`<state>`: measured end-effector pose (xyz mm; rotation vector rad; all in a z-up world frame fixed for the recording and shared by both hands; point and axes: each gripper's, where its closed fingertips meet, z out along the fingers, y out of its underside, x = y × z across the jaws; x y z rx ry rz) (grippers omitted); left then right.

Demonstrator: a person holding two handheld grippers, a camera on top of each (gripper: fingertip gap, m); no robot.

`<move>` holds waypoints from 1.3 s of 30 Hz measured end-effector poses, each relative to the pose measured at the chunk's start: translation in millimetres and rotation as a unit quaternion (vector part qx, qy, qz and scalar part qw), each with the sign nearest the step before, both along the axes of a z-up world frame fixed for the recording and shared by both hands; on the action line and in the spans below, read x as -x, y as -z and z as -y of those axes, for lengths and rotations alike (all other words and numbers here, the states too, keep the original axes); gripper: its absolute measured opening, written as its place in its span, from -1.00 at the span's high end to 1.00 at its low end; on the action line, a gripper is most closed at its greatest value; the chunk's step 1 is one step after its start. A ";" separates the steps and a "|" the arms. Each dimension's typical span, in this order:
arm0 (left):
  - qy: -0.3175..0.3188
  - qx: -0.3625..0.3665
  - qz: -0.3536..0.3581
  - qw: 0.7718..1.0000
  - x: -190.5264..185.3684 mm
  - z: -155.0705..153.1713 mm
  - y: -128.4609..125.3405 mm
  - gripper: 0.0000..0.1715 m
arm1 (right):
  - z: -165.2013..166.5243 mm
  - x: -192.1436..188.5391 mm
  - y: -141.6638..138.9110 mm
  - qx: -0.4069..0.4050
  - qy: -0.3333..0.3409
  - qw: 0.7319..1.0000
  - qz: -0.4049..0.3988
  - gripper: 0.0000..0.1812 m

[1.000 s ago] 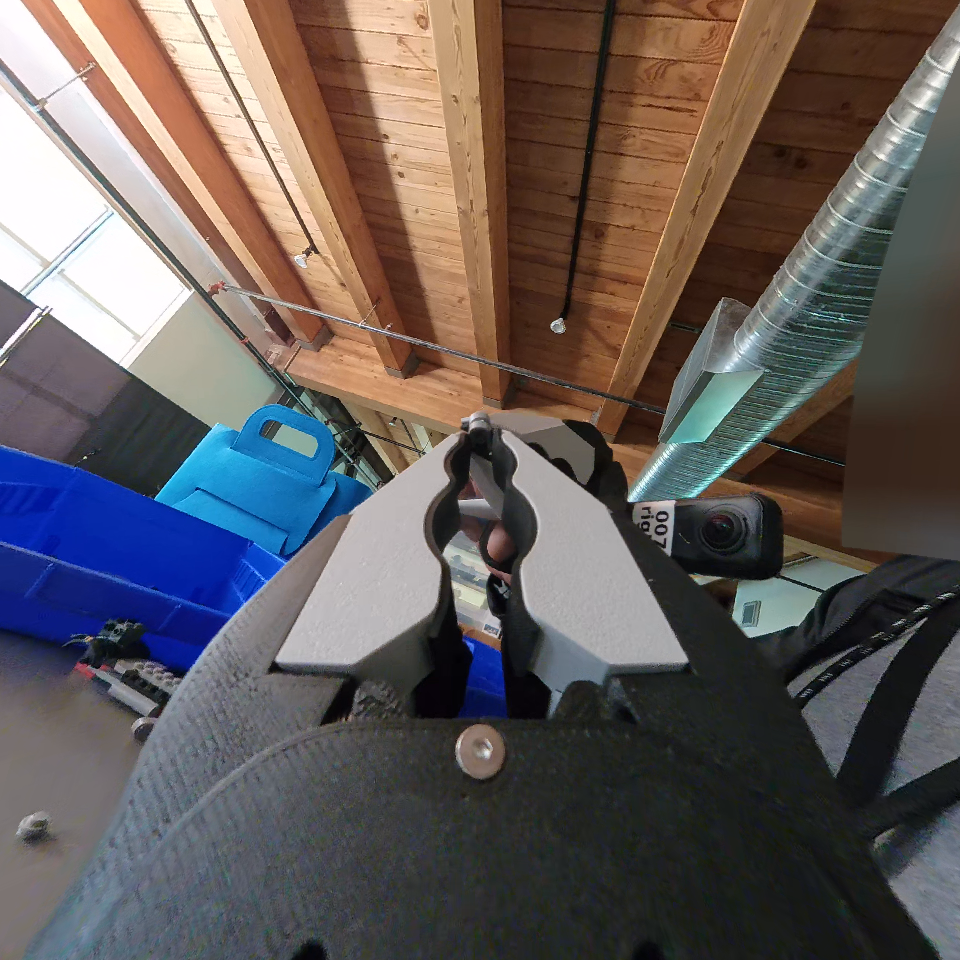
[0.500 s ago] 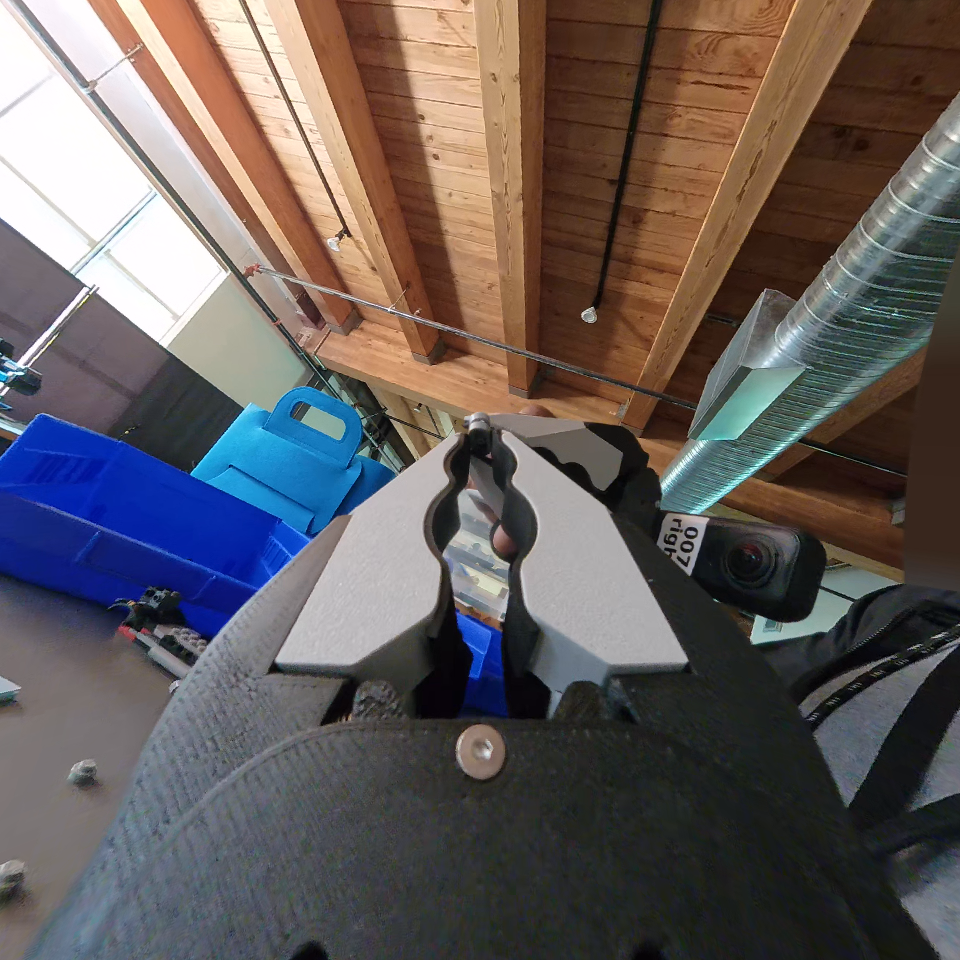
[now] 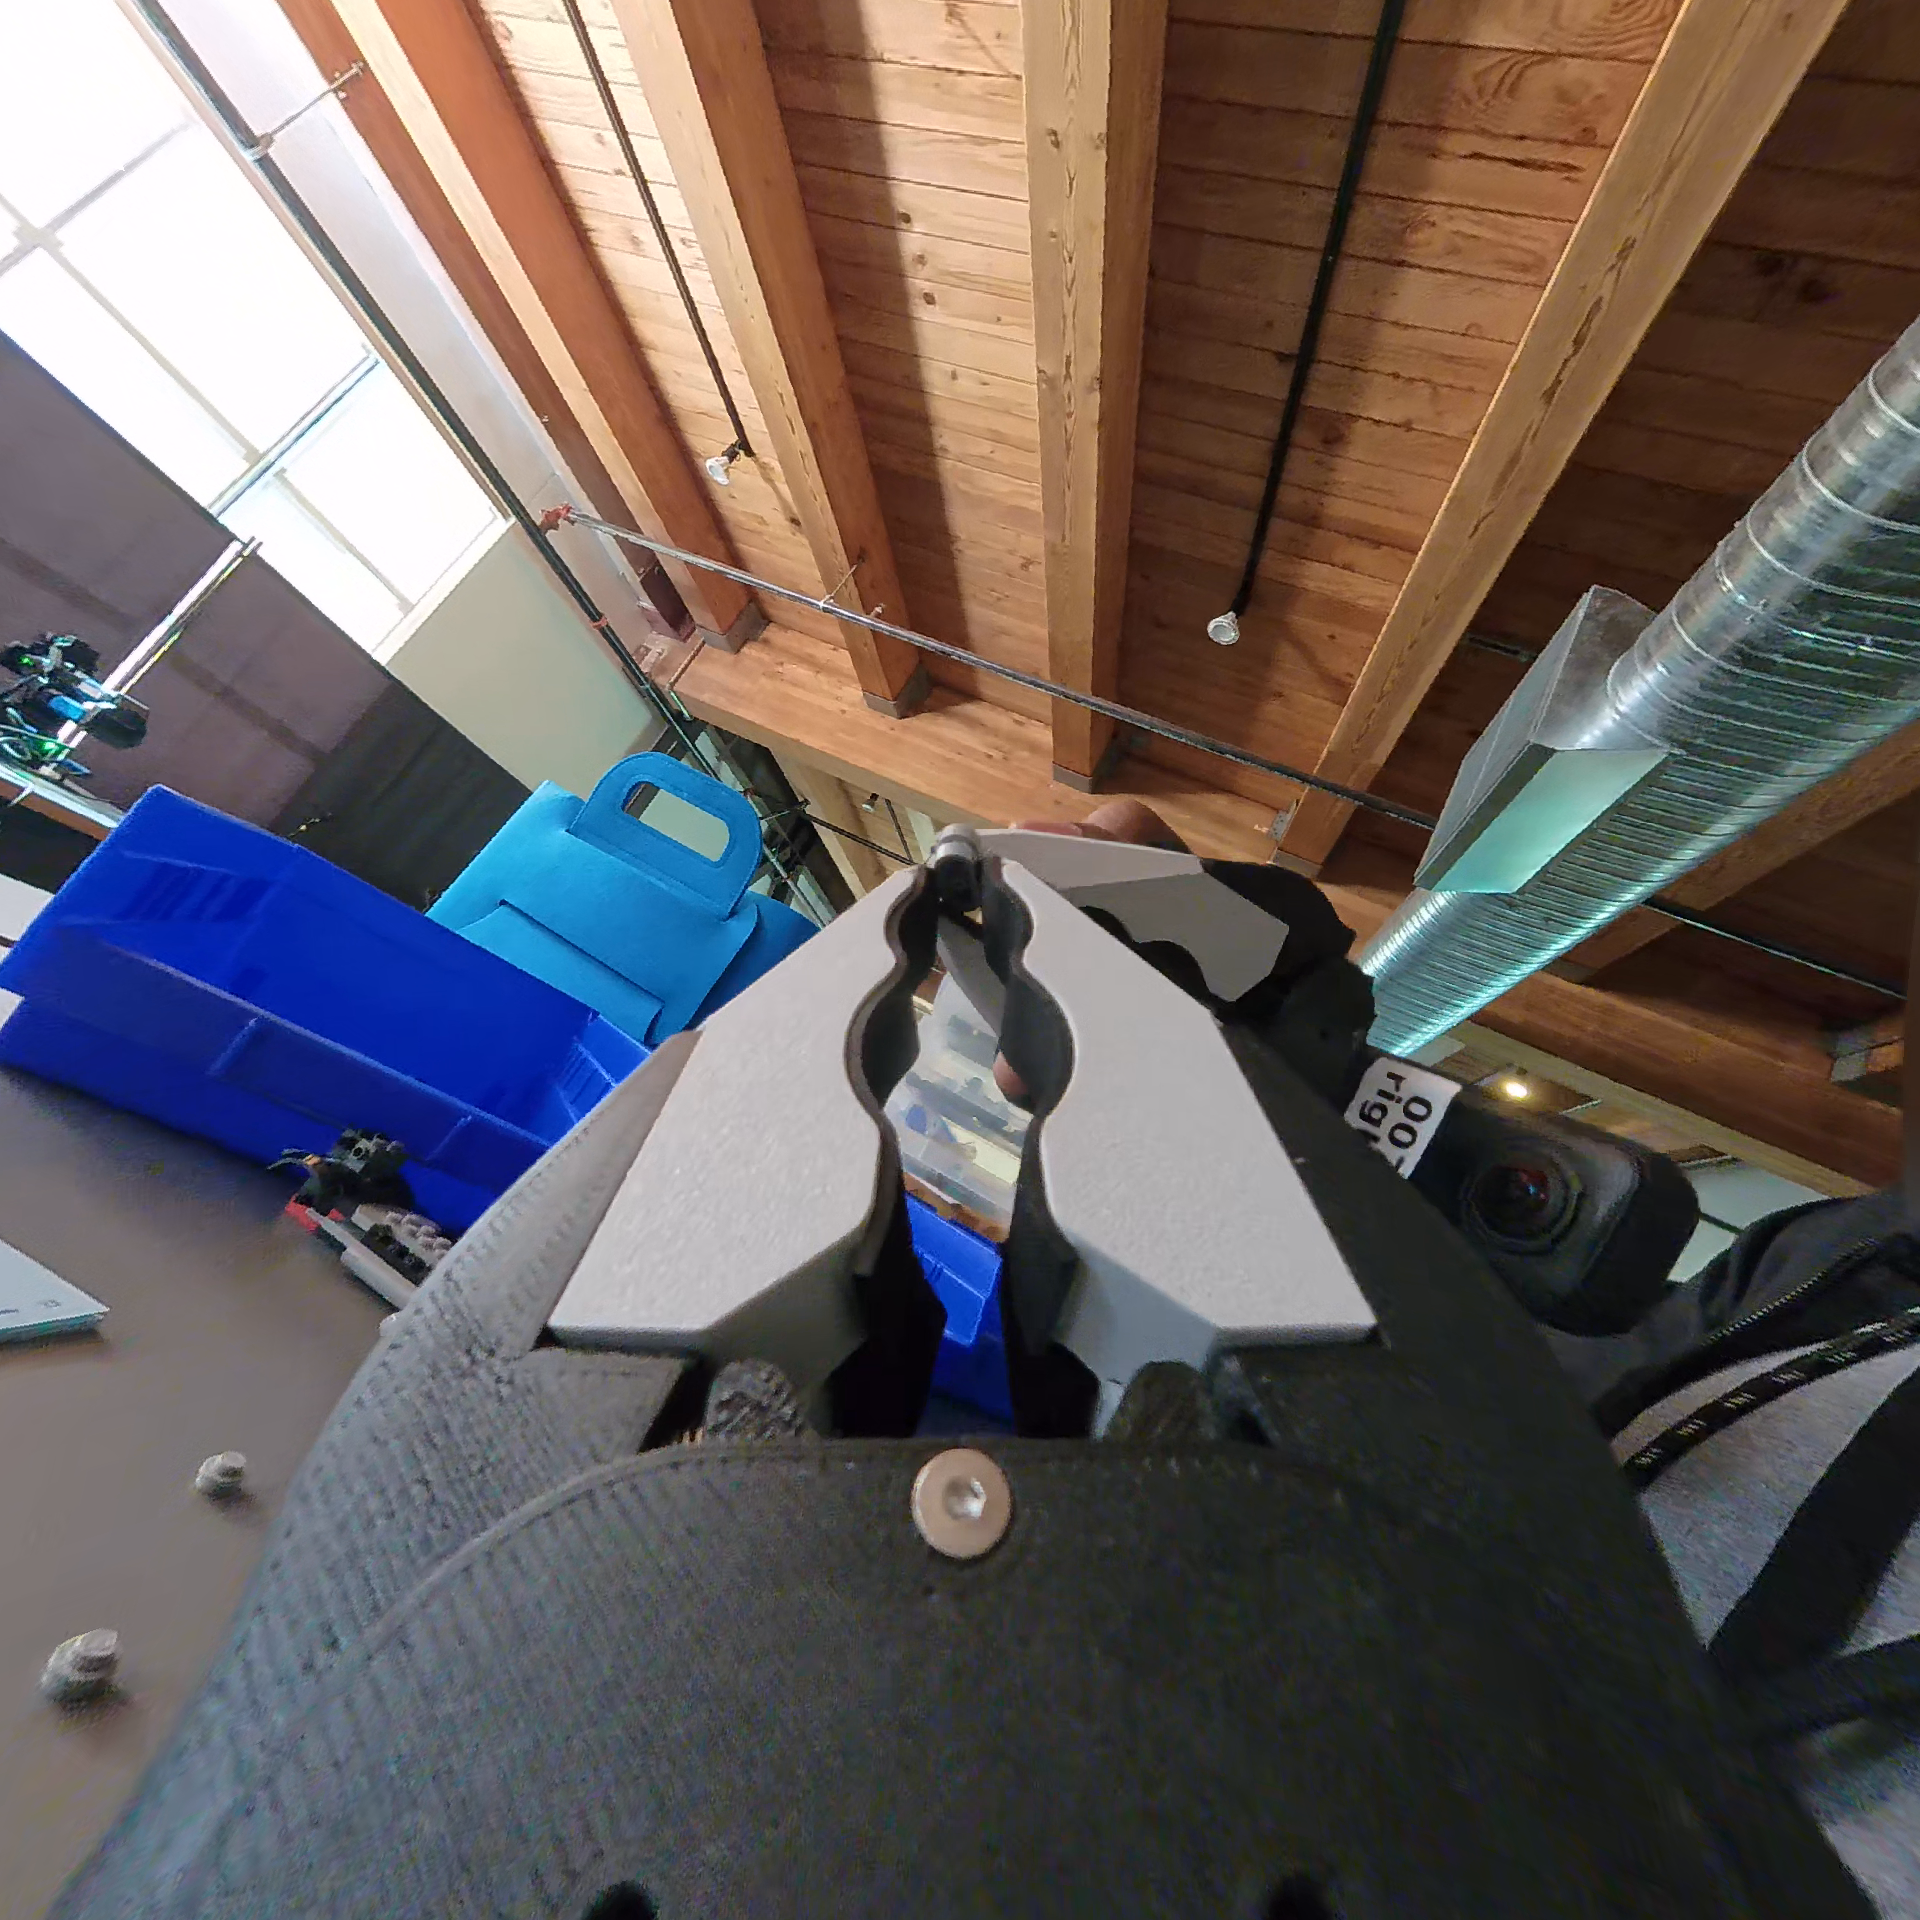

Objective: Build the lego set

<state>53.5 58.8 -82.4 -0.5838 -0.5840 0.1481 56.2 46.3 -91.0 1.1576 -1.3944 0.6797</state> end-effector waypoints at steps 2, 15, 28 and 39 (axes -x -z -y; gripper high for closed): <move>-0.001 0.007 -0.002 1.000 -0.4 -1.2 -0.1 0.89 | -0.8 -0.6 -0.1 -0.002 -0.004 1.000 0.019 0.90; -0.011 0.169 -0.017 0.985 -6.1 -11.3 0.8 0.80 | -26.8 8.9 8.6 -0.014 0.013 0.979 0.204 0.89; -0.041 0.512 -0.256 0.819 -24.1 -37.4 4.7 0.70 | -50.9 -13.7 22.2 -0.032 -0.031 0.937 0.346 0.89; -0.023 0.548 -0.310 0.776 -22.7 -52.3 24.2 0.80 | -54.7 -20.9 21.0 -0.031 -0.052 0.920 0.388 0.89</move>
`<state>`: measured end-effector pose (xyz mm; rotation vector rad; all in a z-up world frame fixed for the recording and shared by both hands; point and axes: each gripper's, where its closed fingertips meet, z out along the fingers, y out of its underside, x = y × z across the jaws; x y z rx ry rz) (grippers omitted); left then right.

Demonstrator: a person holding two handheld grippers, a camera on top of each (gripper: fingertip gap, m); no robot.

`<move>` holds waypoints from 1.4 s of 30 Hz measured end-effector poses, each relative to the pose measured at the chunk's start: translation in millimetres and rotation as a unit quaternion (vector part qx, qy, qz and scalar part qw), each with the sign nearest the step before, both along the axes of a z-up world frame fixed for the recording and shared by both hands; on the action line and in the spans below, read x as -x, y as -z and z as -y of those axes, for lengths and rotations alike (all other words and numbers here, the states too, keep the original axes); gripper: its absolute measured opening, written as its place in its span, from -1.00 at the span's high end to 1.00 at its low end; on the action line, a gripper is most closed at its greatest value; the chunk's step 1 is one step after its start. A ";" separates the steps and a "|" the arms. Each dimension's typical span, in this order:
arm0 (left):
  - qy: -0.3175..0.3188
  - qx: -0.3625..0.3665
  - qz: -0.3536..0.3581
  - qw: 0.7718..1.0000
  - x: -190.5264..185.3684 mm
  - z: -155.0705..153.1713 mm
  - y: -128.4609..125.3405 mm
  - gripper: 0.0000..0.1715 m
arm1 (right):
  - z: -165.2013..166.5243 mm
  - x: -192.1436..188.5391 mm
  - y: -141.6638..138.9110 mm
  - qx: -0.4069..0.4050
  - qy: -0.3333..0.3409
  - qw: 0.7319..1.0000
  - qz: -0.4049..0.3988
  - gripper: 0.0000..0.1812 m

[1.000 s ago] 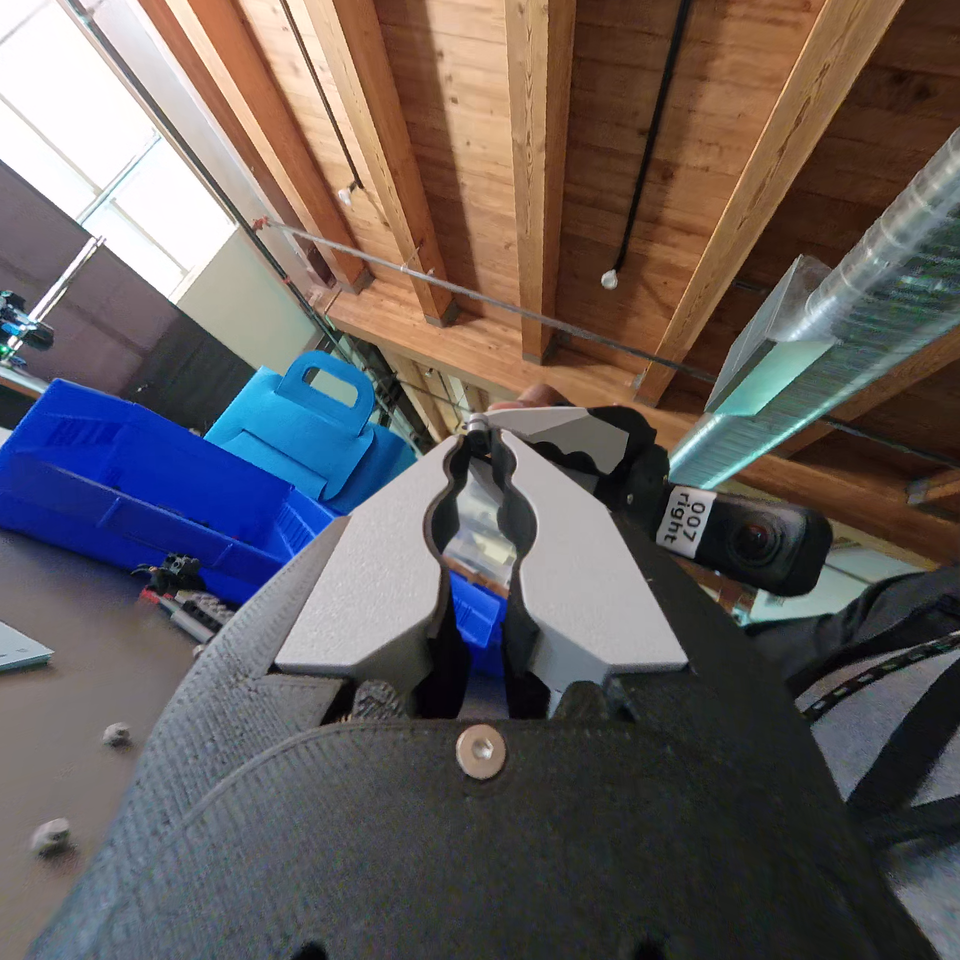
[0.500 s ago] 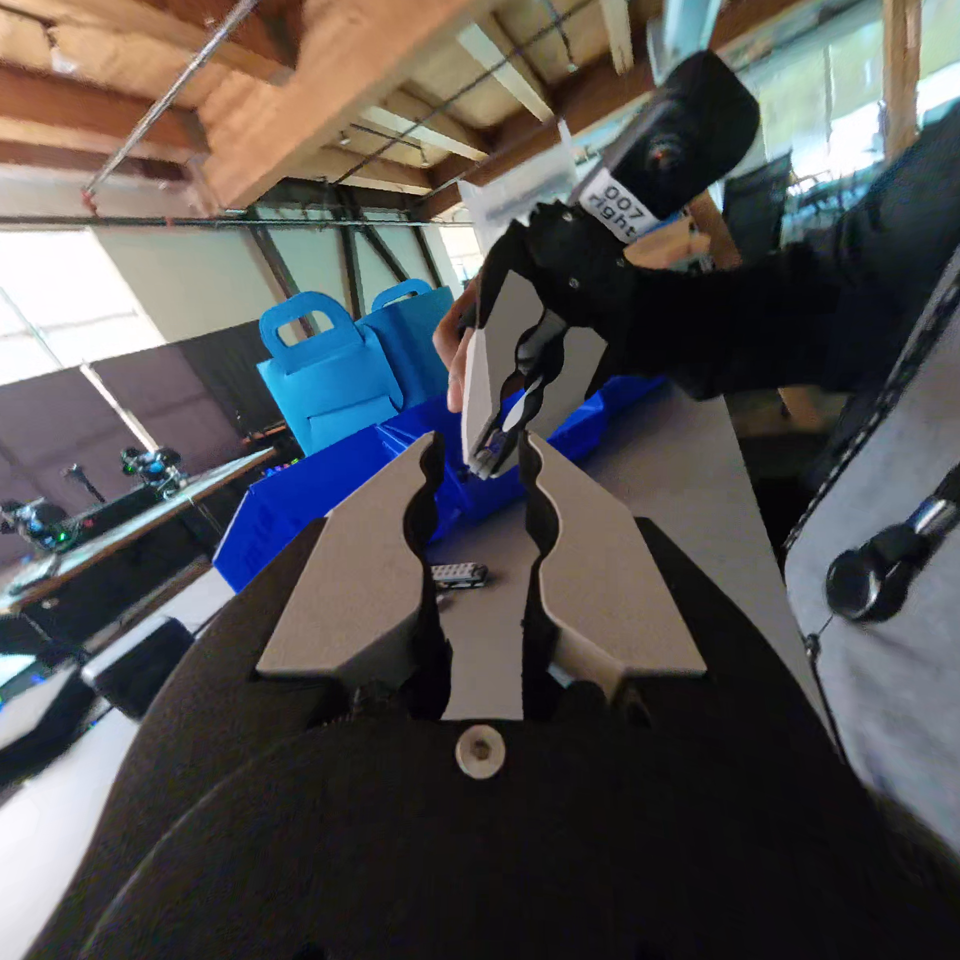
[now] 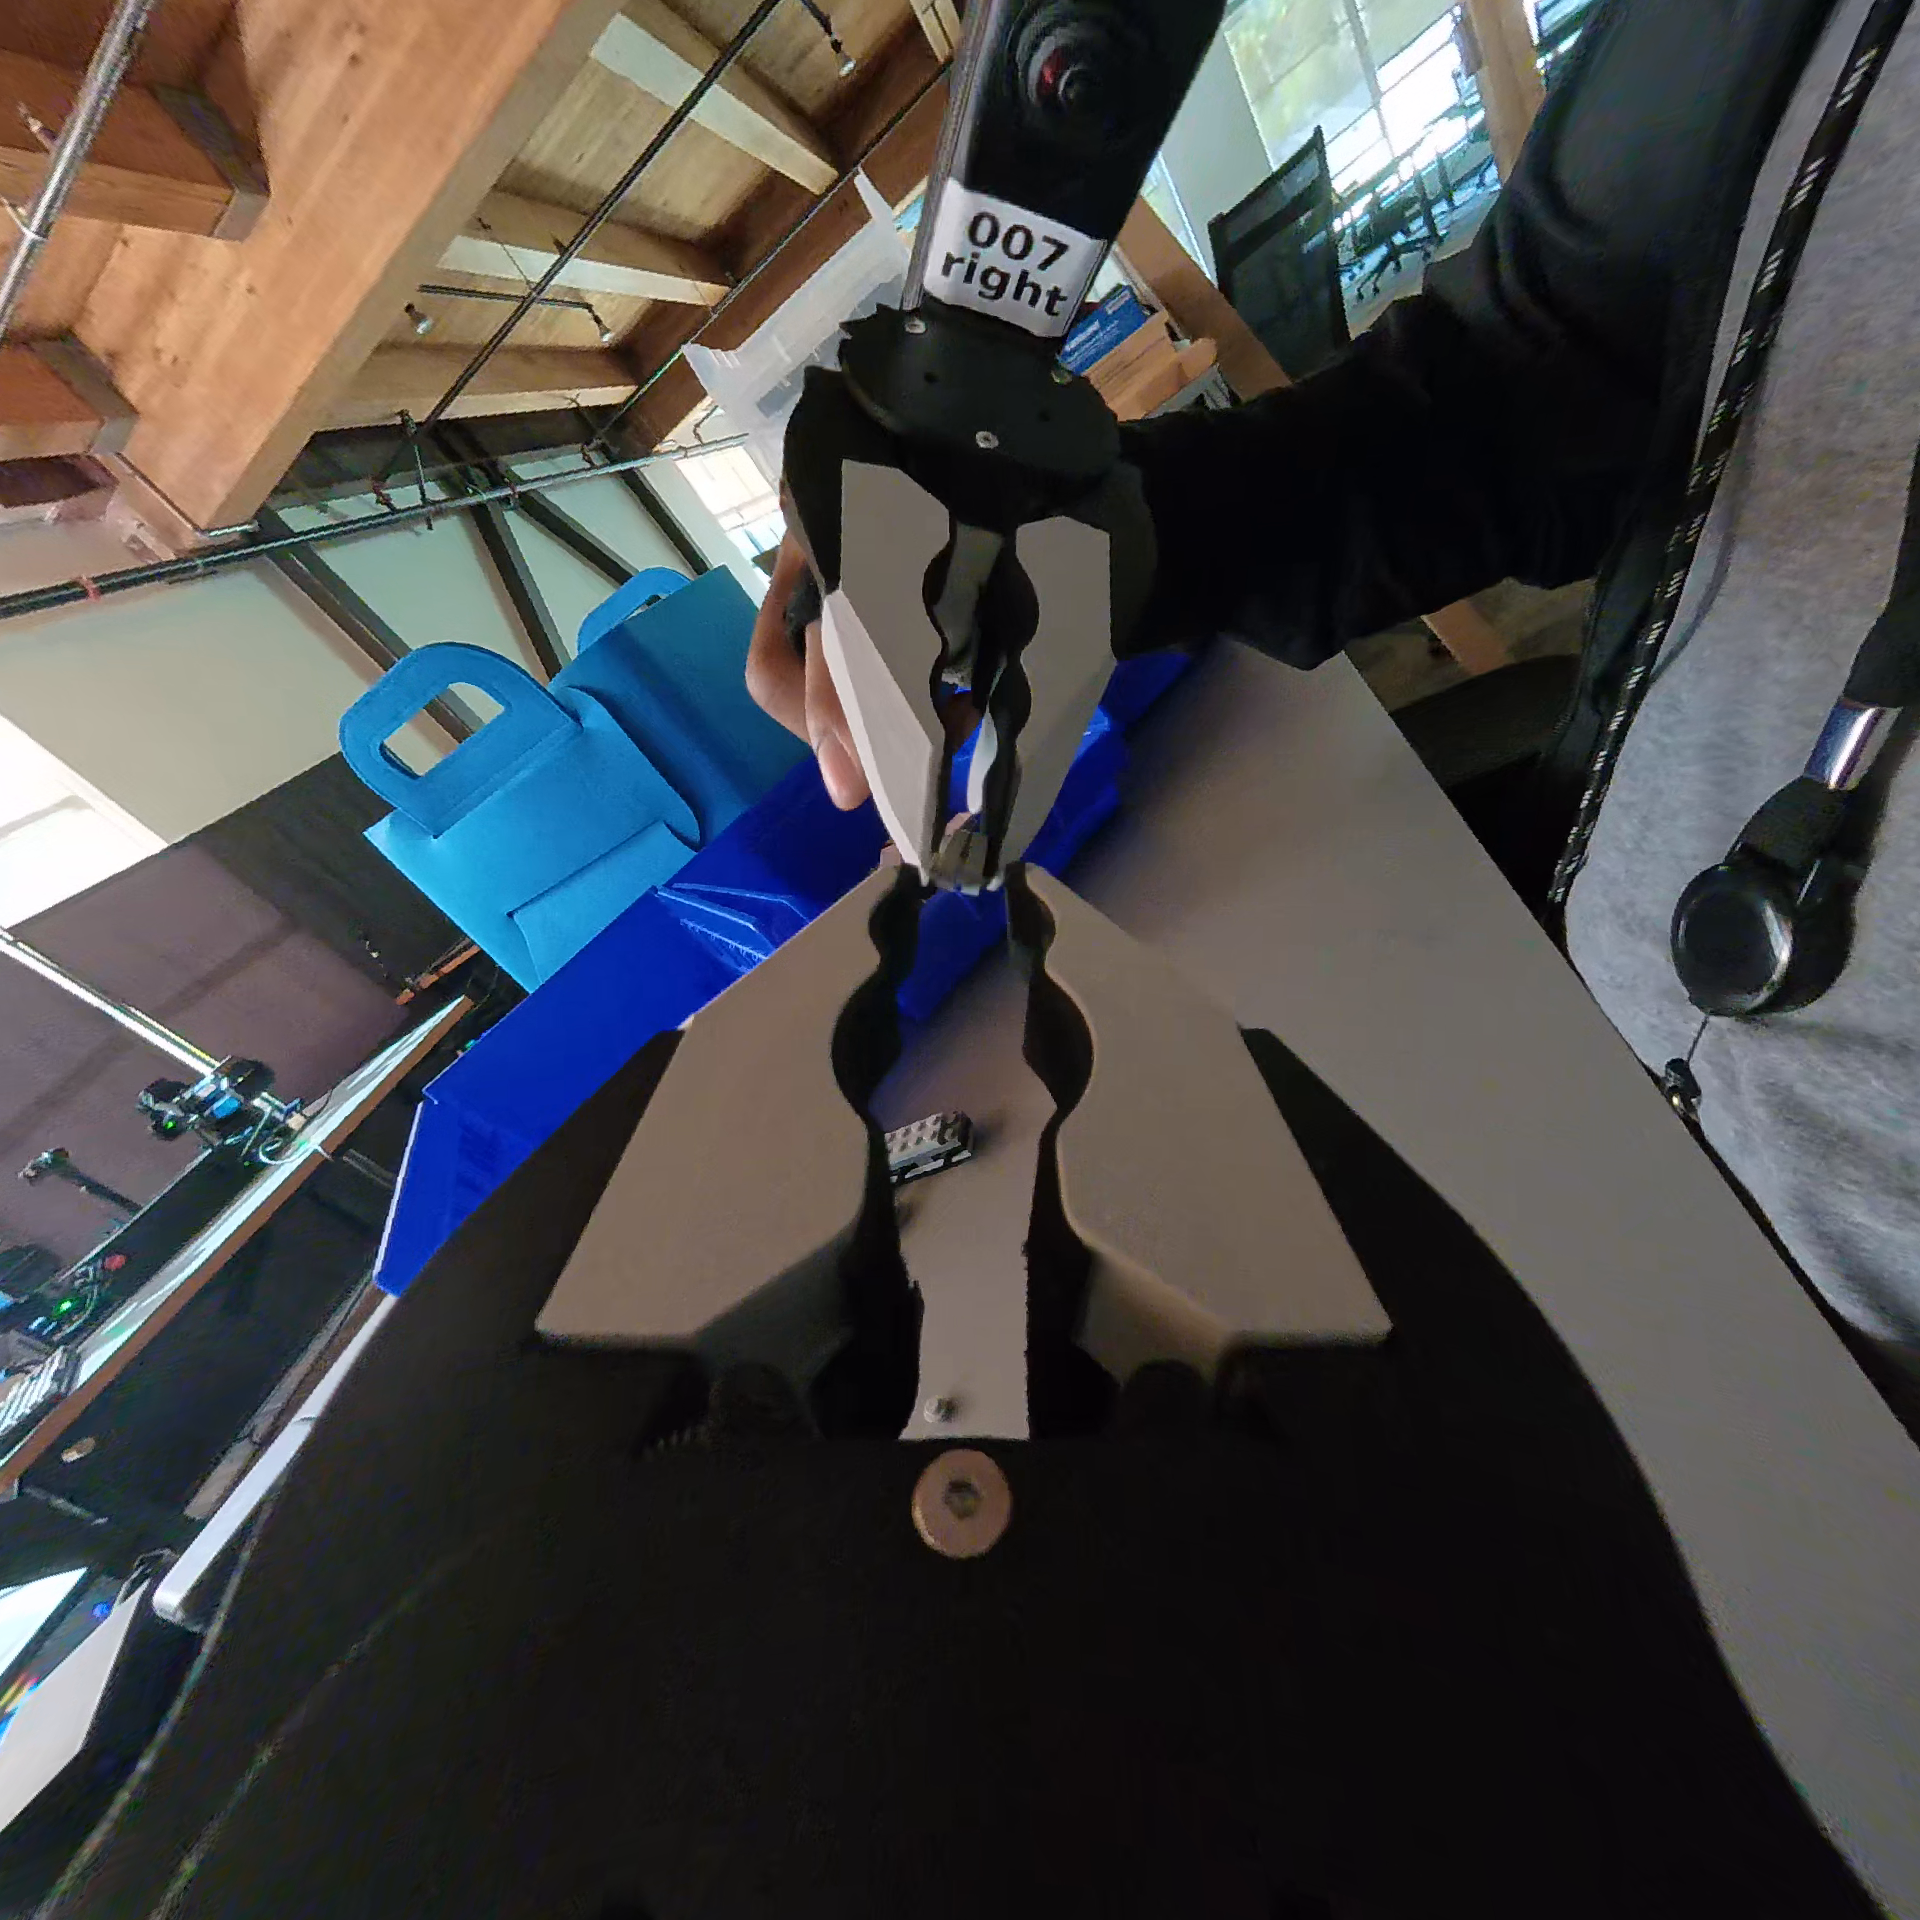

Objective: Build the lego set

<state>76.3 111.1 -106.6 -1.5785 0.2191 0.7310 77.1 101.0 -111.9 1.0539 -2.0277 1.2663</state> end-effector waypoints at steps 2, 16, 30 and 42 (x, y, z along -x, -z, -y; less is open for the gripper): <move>0.001 0.004 -0.005 1.000 -0.3 -0.8 0.9 0.84 | 0.2 0.1 2.0 -0.004 0.000 1.000 0.002 0.89; -0.009 0.035 -0.058 0.998 -3.4 -0.1 1.6 0.89 | 1.0 -3.3 3.7 -0.010 -0.008 1.000 -0.007 0.89; -0.022 0.032 -0.093 0.995 -4.4 1.9 -2.2 0.91 | 3.0 -3.8 0.4 -0.001 -0.013 1.000 -0.021 0.89; -0.036 0.033 -0.093 0.994 2.3 6.6 2.7 0.91 | 6.4 3.0 4.5 0.026 0.007 1.000 -0.009 0.89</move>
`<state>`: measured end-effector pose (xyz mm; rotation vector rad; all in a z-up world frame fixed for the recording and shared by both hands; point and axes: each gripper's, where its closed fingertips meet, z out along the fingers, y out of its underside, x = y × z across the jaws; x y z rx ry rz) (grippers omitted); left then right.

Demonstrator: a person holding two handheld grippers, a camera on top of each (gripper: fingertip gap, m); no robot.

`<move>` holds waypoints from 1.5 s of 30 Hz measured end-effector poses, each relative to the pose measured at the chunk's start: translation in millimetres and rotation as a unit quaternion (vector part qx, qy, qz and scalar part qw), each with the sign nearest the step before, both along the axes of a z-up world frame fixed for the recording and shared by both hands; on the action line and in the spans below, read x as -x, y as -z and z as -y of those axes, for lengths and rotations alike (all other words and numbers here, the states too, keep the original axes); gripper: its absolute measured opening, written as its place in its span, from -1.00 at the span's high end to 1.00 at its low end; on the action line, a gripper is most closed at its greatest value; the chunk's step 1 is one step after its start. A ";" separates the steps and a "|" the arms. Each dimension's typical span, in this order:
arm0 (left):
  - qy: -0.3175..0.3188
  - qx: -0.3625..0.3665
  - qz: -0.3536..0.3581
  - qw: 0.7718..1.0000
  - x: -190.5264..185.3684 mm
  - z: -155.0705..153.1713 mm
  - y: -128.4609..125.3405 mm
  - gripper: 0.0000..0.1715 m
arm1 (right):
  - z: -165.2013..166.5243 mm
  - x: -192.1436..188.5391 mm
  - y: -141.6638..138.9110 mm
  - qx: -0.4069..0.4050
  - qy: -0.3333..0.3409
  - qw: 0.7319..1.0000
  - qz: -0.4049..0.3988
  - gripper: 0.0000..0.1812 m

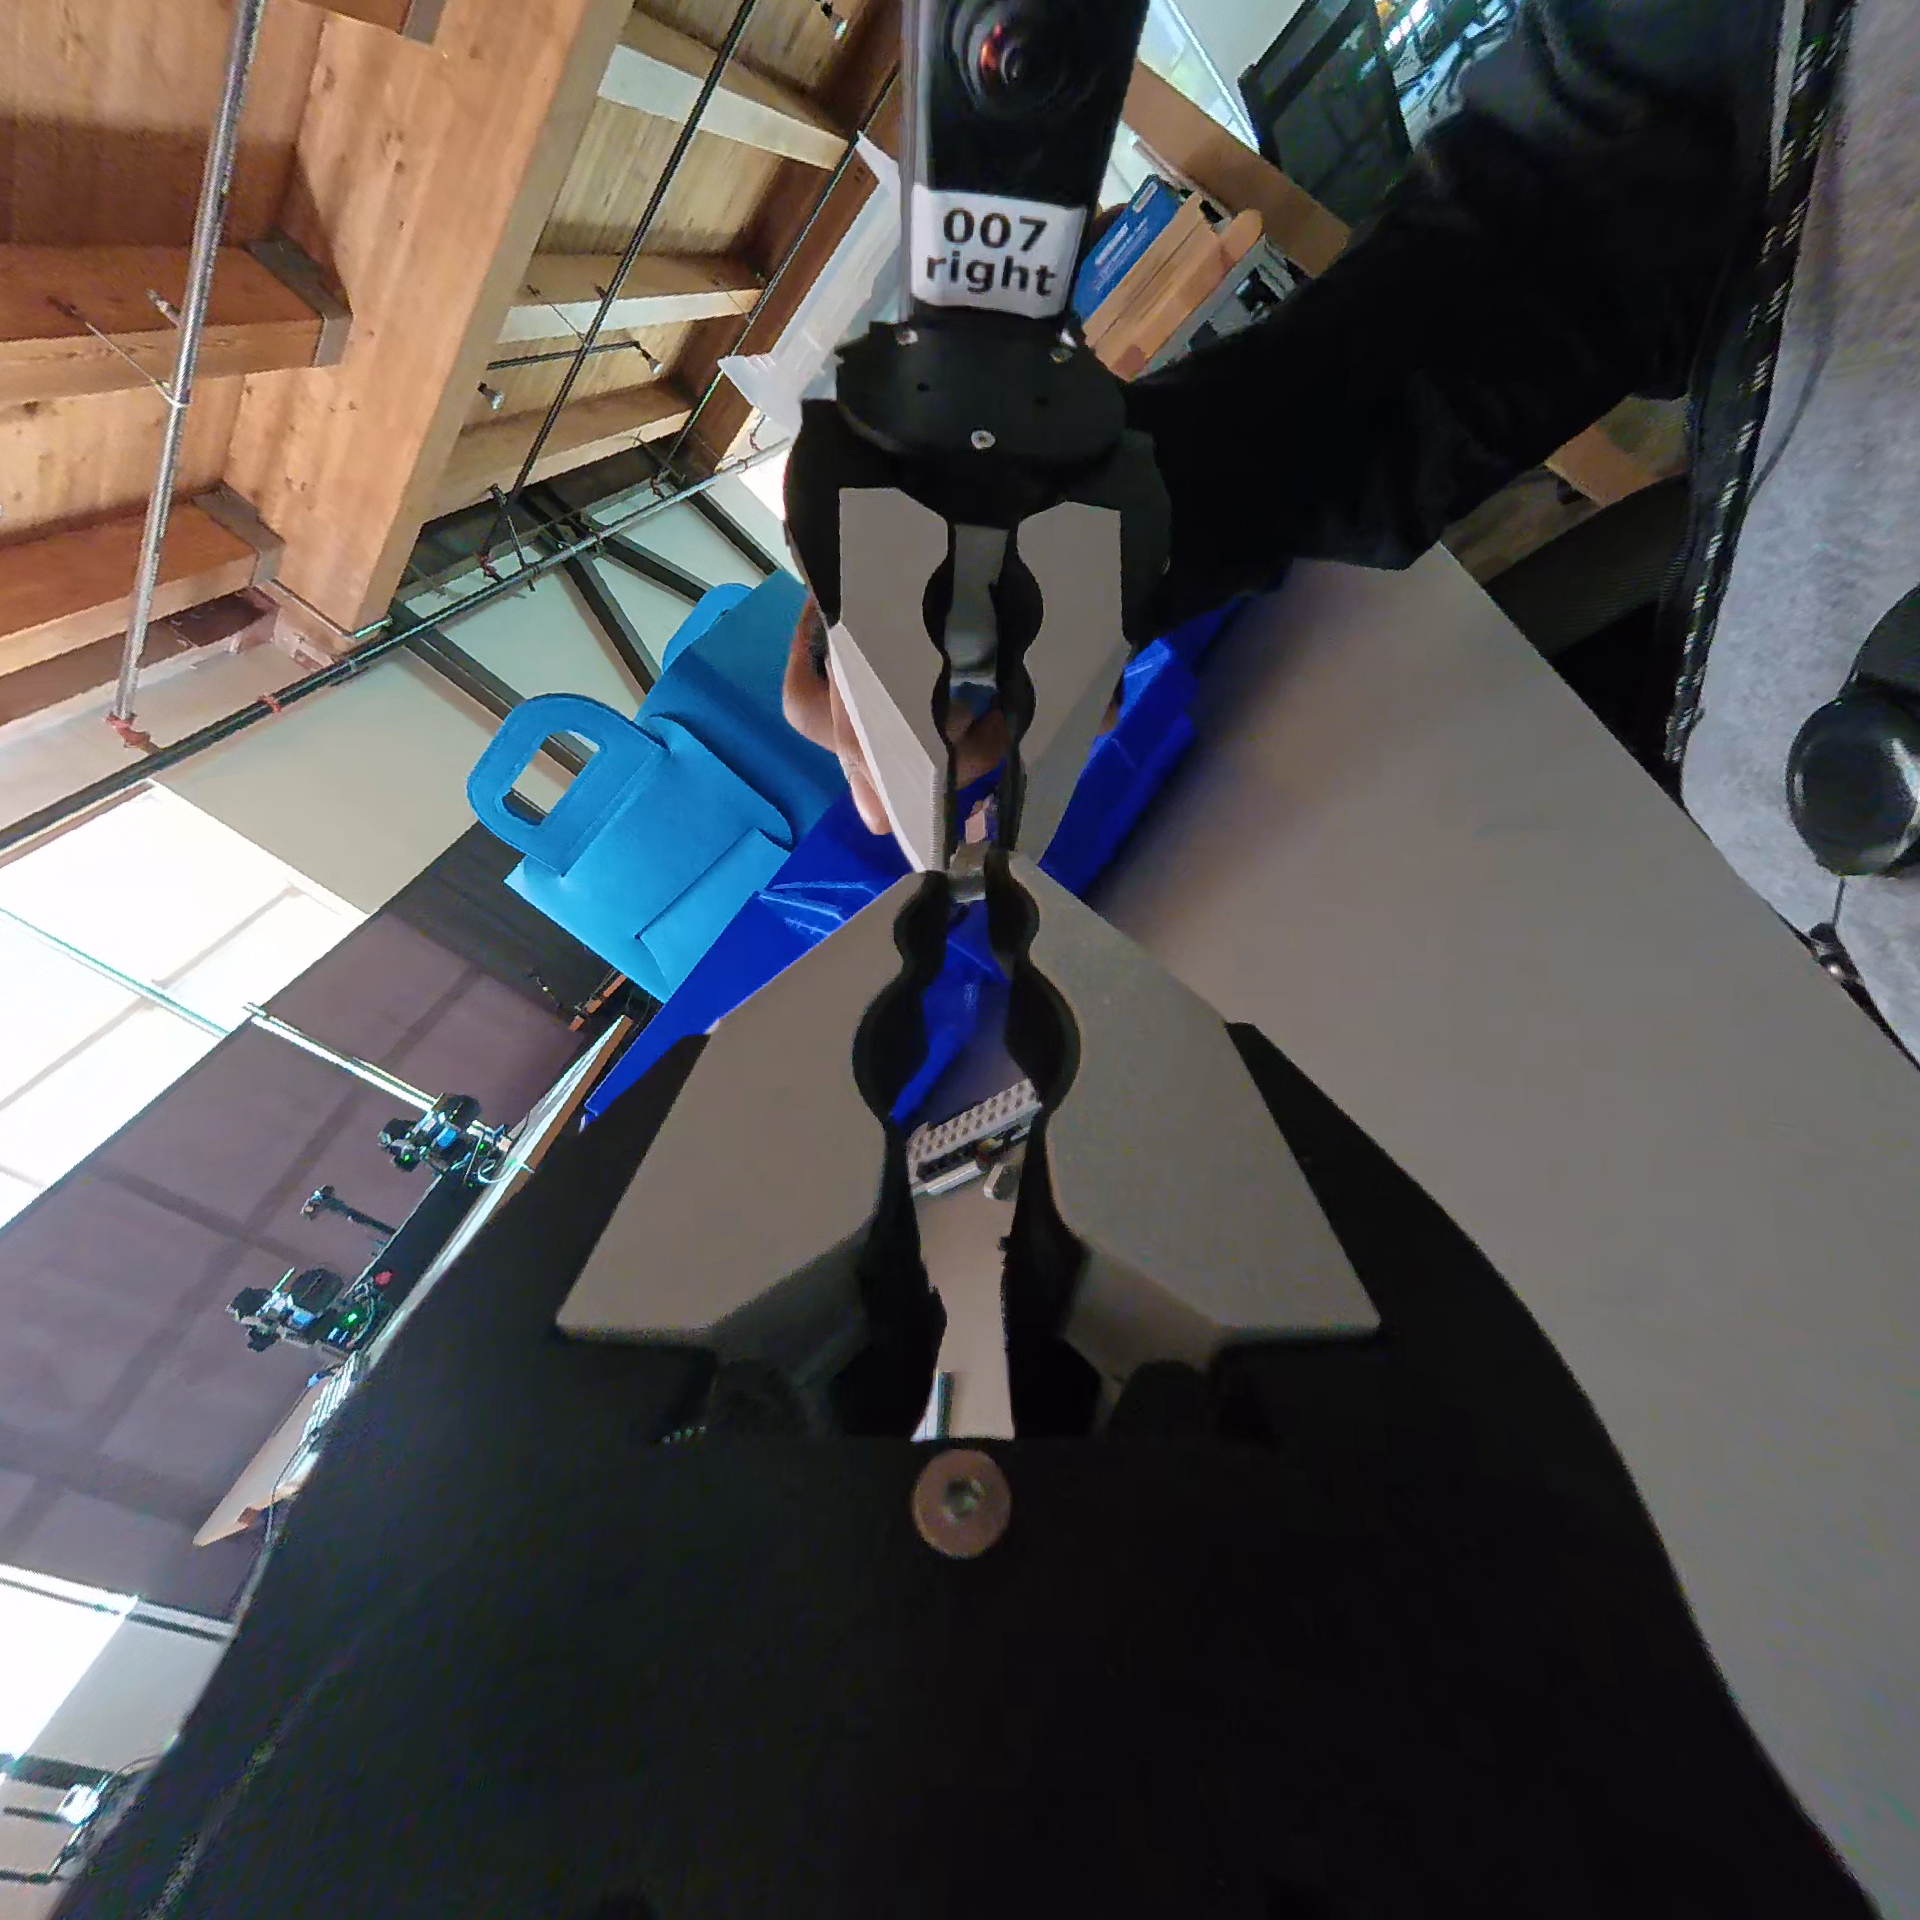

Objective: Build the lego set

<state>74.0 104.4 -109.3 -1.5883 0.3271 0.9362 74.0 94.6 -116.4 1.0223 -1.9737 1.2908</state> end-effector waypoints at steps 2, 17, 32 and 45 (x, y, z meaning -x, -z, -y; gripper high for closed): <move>0.004 -0.004 0.002 1.000 -0.3 0.7 -0.6 0.91 | -0.6 -1.0 -1.5 0.017 -0.002 1.000 0.019 0.88; 0.026 0.008 0.009 1.000 2.2 -5.3 7.4 0.91 | -7.4 -1.3 2.6 0.057 -0.033 0.992 0.111 0.90; -0.048 -0.322 0.135 0.936 101.2 93.5 -83.6 0.26 | 4.1 83.3 -19.9 0.223 0.093 0.967 0.085 0.90; -0.031 -0.379 0.252 0.890 168.1 119.4 -67.3 0.60 | 11.6 131.8 7.3 0.223 0.191 0.949 0.118 0.90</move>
